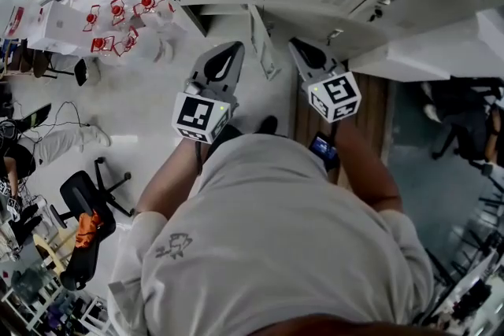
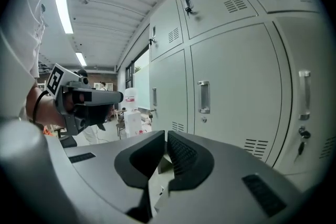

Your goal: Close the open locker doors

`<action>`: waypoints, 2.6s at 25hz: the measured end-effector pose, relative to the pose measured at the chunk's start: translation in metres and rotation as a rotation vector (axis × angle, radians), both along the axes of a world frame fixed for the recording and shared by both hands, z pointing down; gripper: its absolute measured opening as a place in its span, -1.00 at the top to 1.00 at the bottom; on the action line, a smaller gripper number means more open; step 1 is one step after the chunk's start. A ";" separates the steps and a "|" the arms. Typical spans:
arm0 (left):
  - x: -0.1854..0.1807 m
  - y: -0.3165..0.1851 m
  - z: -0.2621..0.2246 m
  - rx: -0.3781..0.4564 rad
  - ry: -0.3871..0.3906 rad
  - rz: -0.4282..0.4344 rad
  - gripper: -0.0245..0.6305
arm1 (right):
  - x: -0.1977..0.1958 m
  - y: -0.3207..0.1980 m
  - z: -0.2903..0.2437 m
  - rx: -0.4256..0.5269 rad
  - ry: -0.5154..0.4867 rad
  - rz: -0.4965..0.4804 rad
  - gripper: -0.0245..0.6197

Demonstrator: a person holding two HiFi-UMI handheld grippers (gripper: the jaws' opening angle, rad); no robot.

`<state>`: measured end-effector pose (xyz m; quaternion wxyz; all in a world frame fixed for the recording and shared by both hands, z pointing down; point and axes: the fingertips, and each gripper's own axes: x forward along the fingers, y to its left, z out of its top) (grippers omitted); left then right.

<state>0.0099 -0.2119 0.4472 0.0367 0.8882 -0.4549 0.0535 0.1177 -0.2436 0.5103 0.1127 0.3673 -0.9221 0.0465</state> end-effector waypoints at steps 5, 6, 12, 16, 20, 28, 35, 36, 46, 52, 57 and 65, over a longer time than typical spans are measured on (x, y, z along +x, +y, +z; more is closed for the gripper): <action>0.005 0.000 0.017 -0.020 -0.011 -0.005 0.94 | 0.013 -0.005 0.036 -0.091 0.015 0.015 0.87; 0.006 0.000 0.021 -0.022 -0.014 -0.005 0.94 | 0.014 -0.005 0.042 -0.105 0.026 0.014 0.85; 0.009 0.001 0.043 -0.053 -0.019 -0.012 0.94 | 0.017 -0.006 0.088 -0.244 0.058 -0.008 0.64; 0.009 0.001 0.057 -0.091 -0.001 -0.022 0.94 | 0.018 -0.005 0.119 -0.345 0.043 -0.012 0.56; 0.009 0.002 0.071 -0.132 0.020 -0.021 0.94 | 0.012 0.003 0.153 -0.443 0.067 -0.071 0.55; 0.009 0.010 0.098 -0.185 0.023 -0.023 0.94 | 0.007 0.007 0.200 -0.560 0.114 -0.112 0.55; -0.003 0.014 0.109 -0.217 0.021 -0.042 0.94 | 0.001 0.012 0.219 -0.628 0.122 -0.129 0.55; -0.006 0.015 0.108 -0.220 0.023 -0.044 0.94 | 0.001 0.013 0.218 -0.634 0.122 -0.128 0.55; -0.025 0.020 0.108 -0.219 0.028 -0.051 0.94 | -0.027 0.021 0.213 -0.629 0.152 -0.170 0.55; -0.038 0.017 0.103 -0.209 0.034 -0.053 0.94 | -0.055 0.026 0.213 -0.632 0.183 -0.207 0.55; -0.062 0.017 0.099 -0.199 0.042 -0.064 0.94 | -0.089 0.030 0.214 -0.638 0.202 -0.224 0.54; -0.113 0.012 0.091 -0.185 0.046 -0.076 0.94 | -0.136 0.026 0.215 -0.668 0.193 -0.177 0.51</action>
